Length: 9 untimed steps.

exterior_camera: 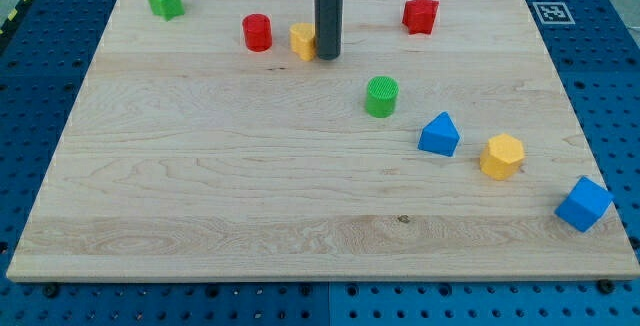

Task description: Push the yellow heart diagonally below the red circle

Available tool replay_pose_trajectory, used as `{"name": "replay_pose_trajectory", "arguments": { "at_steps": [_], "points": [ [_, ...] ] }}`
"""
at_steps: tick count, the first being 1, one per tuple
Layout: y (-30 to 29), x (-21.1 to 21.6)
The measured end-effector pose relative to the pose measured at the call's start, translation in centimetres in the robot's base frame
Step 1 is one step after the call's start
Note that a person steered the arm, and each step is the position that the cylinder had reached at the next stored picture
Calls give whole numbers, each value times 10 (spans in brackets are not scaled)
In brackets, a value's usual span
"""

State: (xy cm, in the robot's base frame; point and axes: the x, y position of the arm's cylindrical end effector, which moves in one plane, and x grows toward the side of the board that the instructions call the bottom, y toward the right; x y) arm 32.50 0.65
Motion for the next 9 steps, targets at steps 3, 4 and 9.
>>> {"name": "replay_pose_trajectory", "arguments": {
  "at_steps": [3, 4, 9],
  "points": [
    [-15, -34],
    [-27, -36],
    [-30, -93]
  ]
}}
